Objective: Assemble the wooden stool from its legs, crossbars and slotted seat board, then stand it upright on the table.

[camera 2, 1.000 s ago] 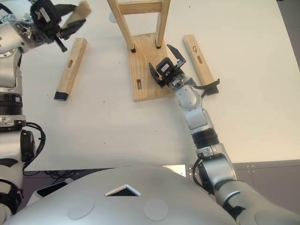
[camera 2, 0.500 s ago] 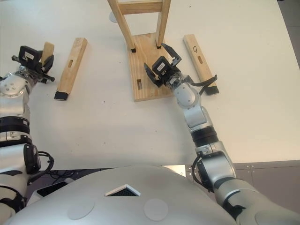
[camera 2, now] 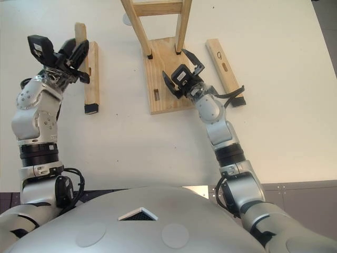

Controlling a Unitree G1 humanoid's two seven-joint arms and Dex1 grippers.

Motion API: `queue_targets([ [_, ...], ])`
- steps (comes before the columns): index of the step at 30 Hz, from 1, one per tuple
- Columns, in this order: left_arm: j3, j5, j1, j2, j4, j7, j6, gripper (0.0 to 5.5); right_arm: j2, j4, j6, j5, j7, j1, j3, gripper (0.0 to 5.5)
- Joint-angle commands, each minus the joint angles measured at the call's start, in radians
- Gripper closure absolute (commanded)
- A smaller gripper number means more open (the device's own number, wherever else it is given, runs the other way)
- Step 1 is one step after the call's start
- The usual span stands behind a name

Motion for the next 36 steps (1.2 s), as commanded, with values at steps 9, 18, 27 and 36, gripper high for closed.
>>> queue_targets([
  [9, 0.129, -0.427, -0.224, -0.130, -0.220, 0.182, 0.216, 4.23, 0.180, -0.465, 0.862, 0.674, 0.234, -0.196, -0.027, 1.20],
  [18, 0.011, -0.394, -0.203, -0.202, -0.284, 0.200, 0.184, 4.23, 0.239, -0.450, 0.915, 0.667, 0.103, -0.300, -0.043, 1.20],
  [27, -0.069, -0.314, -0.143, -0.191, -0.304, 0.140, 0.144, 4.23, 0.254, -0.348, 0.897, 0.651, 0.008, -0.355, -0.138, 1.70],
  [36, -0.070, -0.319, -0.130, -0.148, -0.332, 0.118, 0.169, 4.24, 0.178, -0.352, 0.733, 0.501, 0.052, -0.339, -0.019, 3.23],
])
